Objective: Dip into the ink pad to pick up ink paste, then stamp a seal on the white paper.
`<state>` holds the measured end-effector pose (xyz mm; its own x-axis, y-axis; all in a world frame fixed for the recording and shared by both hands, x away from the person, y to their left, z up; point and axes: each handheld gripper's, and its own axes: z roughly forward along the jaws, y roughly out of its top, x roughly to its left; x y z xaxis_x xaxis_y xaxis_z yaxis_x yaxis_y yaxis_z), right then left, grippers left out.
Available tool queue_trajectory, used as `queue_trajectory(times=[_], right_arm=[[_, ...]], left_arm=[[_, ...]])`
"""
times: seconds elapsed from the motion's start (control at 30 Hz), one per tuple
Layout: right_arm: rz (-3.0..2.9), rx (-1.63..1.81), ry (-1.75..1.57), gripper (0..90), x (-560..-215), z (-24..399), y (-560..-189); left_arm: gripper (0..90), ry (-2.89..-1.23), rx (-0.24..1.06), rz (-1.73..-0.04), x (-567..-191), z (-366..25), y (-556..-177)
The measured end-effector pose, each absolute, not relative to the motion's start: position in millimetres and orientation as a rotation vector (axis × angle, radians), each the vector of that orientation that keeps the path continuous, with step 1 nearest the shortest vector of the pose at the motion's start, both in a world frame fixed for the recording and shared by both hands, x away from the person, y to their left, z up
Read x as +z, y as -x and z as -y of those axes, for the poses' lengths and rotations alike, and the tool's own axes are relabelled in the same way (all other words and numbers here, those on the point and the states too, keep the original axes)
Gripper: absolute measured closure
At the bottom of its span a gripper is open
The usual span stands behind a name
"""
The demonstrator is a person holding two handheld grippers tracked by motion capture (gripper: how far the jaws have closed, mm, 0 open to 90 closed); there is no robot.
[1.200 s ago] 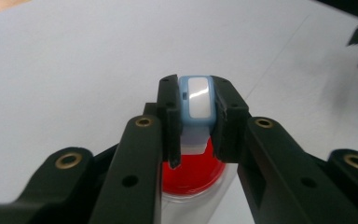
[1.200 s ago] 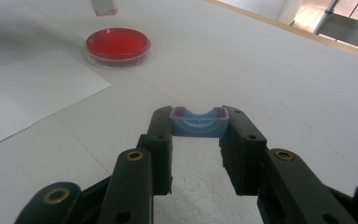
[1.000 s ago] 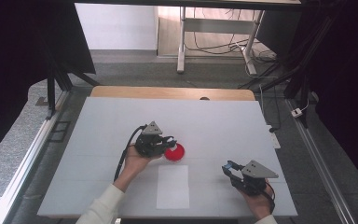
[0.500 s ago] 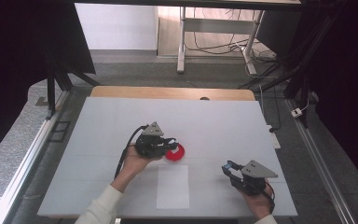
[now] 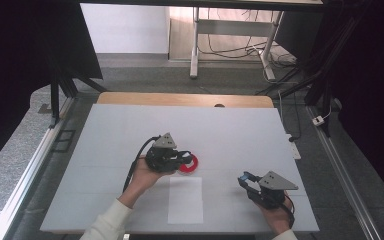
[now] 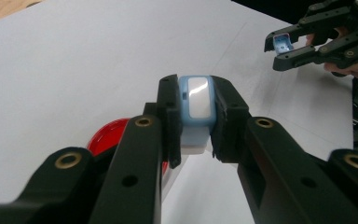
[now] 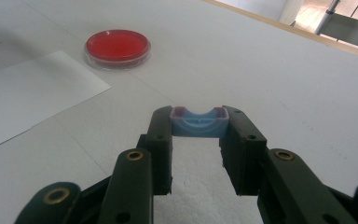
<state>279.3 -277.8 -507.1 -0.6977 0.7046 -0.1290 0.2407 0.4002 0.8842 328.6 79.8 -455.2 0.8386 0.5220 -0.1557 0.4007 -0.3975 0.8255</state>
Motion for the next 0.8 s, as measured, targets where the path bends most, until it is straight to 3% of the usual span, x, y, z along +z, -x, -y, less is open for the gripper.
queue_trajectory(times=[0.8], right_arm=[[-2.168,1.252,-0.811,64.9,-506.7,277.4,-278.3]], left_arm=[[75.2,-2.034,0.149,-0.658,-456.6,-96.1,-284.5]])
